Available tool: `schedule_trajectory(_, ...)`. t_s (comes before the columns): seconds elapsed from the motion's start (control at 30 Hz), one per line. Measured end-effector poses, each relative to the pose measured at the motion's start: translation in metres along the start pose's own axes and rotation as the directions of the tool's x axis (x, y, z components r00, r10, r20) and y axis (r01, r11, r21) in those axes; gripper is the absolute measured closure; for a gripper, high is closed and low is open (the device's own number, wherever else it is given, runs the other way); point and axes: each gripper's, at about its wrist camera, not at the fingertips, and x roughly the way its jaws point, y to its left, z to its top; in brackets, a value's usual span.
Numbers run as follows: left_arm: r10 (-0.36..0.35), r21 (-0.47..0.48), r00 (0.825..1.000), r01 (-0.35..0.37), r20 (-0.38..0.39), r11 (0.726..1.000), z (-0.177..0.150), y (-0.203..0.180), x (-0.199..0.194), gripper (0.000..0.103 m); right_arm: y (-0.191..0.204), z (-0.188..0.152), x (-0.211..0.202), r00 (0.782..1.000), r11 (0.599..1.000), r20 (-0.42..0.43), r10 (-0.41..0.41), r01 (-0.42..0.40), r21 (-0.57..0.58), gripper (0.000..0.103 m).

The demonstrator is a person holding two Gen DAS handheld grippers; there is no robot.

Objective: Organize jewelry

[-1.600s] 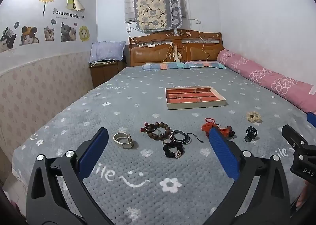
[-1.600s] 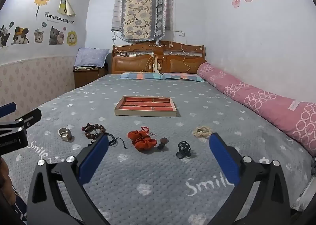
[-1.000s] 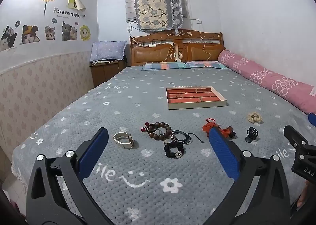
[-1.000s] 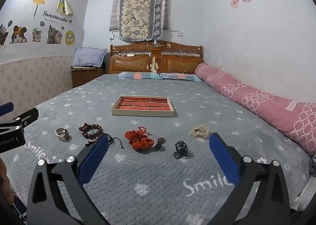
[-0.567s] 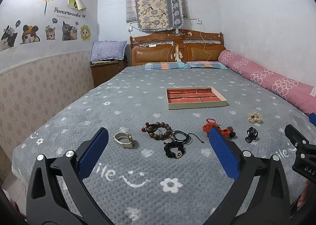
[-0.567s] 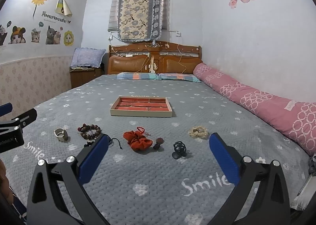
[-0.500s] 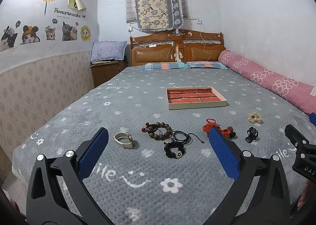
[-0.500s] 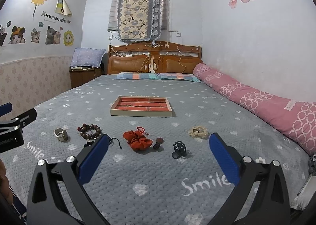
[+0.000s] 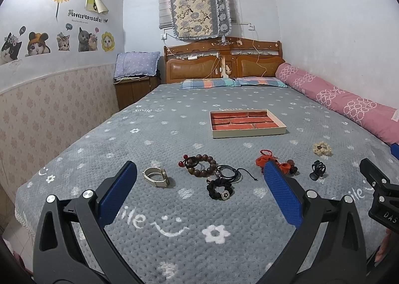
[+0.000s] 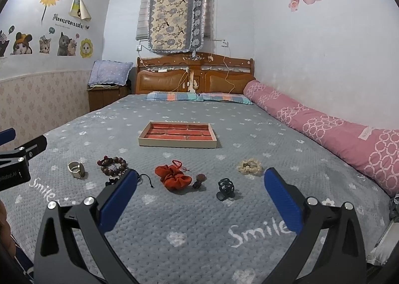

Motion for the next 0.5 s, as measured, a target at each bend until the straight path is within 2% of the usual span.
schedule_trajectory(0.5,0.003,0.003,1.0,-0.003,0.009,1.0,0.0007,-0.0016,-0.0022,0.005,-0.0002,0.0001,-0.0036,1.0,1.0,0.013,-0.009,0.009,-0.004,0.004)
